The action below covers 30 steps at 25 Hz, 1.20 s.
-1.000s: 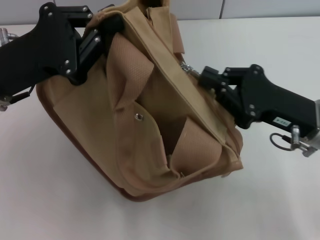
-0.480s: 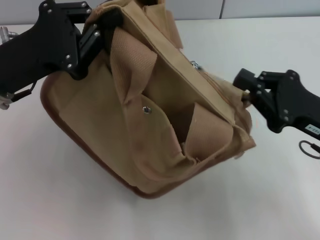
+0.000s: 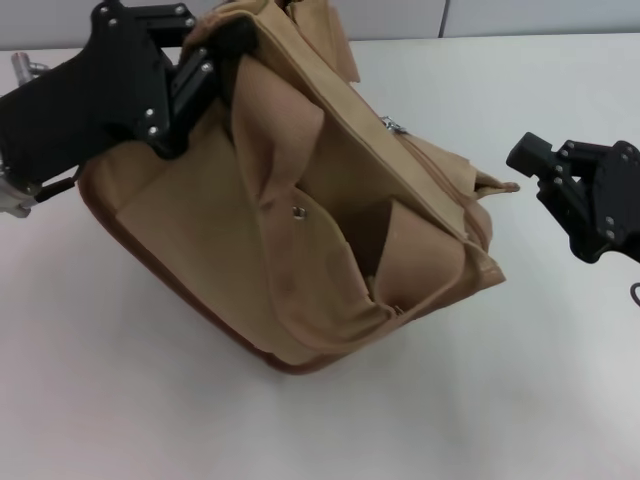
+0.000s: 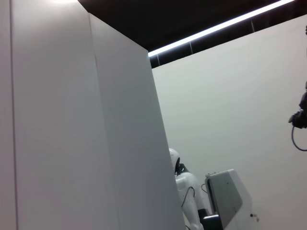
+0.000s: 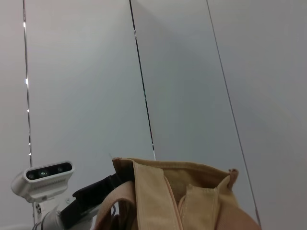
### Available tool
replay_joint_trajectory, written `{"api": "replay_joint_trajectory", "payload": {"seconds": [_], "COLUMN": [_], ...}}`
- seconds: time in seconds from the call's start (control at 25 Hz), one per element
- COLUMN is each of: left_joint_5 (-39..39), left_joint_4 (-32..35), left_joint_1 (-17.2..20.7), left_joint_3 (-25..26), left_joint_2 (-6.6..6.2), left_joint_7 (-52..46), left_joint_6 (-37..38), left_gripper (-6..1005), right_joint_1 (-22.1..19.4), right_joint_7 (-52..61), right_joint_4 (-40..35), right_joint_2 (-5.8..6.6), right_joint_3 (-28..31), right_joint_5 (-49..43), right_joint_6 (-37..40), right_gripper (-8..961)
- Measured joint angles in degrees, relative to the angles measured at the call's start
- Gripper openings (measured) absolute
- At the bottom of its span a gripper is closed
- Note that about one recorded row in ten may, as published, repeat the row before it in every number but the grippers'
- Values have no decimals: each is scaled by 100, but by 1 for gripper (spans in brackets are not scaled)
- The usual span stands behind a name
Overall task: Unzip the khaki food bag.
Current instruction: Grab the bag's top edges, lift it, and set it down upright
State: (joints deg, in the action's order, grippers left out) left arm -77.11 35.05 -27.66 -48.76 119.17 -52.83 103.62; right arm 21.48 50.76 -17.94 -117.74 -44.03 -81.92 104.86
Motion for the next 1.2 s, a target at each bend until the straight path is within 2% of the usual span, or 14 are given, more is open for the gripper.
{"api": "replay_joint_trajectory", "payload": {"seconds": [0.4,0.56,0.76,0.92,1.2], "left_joint_5": [0,0,0,0,0], "left_joint_4": [5,3,1,1,1], "left_joint_1": [-57,-65,-65,-64,-79], "left_joint_3": [-168,-182,-170,-163,-190], "left_joint_2": [-23,-29,-33,-25,-10], "left_joint_7": [-4,-2,4,4,-3], "left_joint_6": [0,0,-1,-10,-21], "left_gripper": [44,44,44,44,44], "right_joint_1": [242,378,379,372,407], "right_joint_7": [38,181,139,109,45], "right_joint_4": [-789,-1420,-1741,-1791,-2010], "right_joint_2": [-32,-32,-77,-83,-164], "right_joint_3": [-82,-117,-110,-112,-271], "right_joint_5": [-120,-725,-1066,-1077,-1416], "right_joint_6": [-297,-582,-593,-596,-679], "right_gripper": [96,126,318,318,317]}}
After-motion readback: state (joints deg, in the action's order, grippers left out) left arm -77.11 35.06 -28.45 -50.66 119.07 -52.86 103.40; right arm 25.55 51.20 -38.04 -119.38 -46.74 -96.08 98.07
